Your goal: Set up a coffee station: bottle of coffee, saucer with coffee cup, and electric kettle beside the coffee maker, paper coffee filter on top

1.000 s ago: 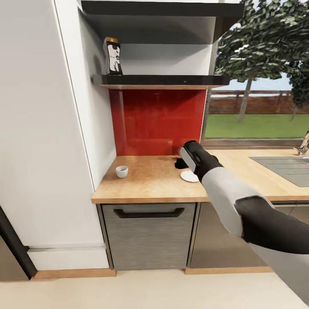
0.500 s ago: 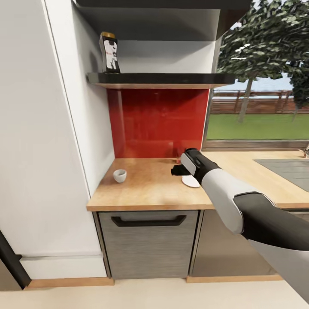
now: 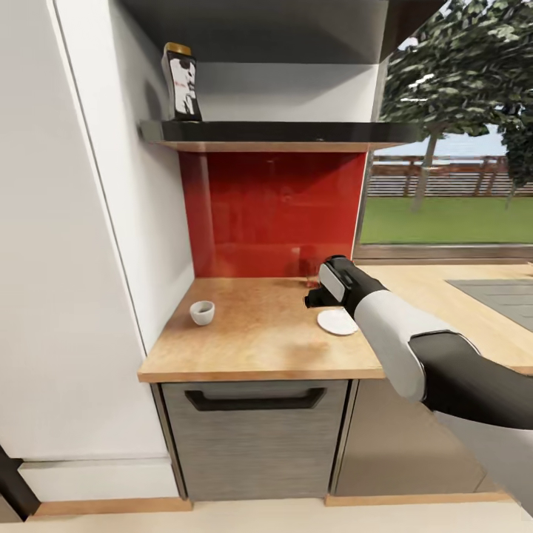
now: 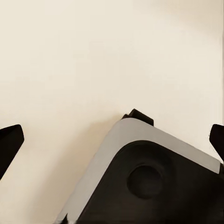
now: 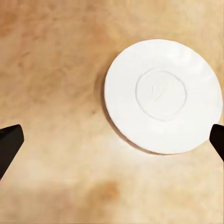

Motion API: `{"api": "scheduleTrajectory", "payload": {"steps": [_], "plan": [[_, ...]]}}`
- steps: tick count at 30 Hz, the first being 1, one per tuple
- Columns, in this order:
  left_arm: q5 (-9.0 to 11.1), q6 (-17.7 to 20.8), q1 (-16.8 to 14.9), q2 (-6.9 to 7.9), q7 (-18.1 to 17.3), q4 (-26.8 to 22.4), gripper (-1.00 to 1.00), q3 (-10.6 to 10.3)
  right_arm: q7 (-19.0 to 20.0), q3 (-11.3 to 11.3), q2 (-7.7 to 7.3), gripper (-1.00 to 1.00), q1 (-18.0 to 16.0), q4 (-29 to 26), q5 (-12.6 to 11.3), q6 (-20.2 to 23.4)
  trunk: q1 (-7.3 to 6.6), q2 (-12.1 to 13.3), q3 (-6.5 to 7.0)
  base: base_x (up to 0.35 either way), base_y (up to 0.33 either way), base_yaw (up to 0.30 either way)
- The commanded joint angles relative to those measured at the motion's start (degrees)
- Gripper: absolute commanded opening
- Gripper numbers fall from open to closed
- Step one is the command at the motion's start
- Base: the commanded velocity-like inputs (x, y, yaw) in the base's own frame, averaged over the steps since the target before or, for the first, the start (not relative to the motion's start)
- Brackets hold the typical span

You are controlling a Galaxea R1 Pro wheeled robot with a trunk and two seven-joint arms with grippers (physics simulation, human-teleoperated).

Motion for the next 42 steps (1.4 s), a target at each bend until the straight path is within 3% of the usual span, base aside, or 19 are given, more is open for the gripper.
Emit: {"api": "scheduleTrajectory", "payload": {"steps": [1,3,6,16,31,38,42], "plan": [[-0.3,0.4,0.0,-0.02,0.0,0.1,1.00,0.4,6.3,0.5,-1.26,1.00,0.0,-0.1,-0.7,2.0,0.03,0.0,-0.06,0.273,0.000,0.000],[-0.3,0.2,0.0,-0.02,0.0,0.2,1.00,0.4,11.7,0.6,-1.90,1.00,0.0,-0.1,-0.4,4.7,0.03,0.0,-0.06,0.125,0.000,0.000],[-0.3,0.1,0.0,-0.07,0.0,0.3,1.00,0.4,12.4,0.8,-1.92,1.00,0.0,-0.1,-0.3,5.6,0.03,0.0,-0.06,0.032,0.000,0.000],[-0.4,0.0,0.0,-0.11,0.0,0.8,1.00,0.4,8.8,0.9,-1.82,1.00,0.0,0.0,-0.2,7.9,0.03,0.0,-0.06,0.036,0.000,0.000],[-0.3,0.3,0.0,-0.08,0.0,1.0,1.00,0.4,6.2,0.9,-1.79,1.00,0.0,0.0,-0.3,7.9,0.03,0.0,-0.06,0.248,0.000,0.000],[-0.4,0.2,0.0,-0.21,0.0,1.4,1.00,0.3,7.0,0.8,-3.74,1.00,0.0,1.2,-0.6,7.9,0.03,0.0,-0.06,-0.007,-0.091,0.000],[-0.5,0.3,0.0,-0.27,0.0,1.6,1.00,0.3,10.6,0.6,-5.26,1.00,0.0,3.4,-0.7,7.9,0.03,0.0,-0.06,-0.145,-0.250,0.000]]}}
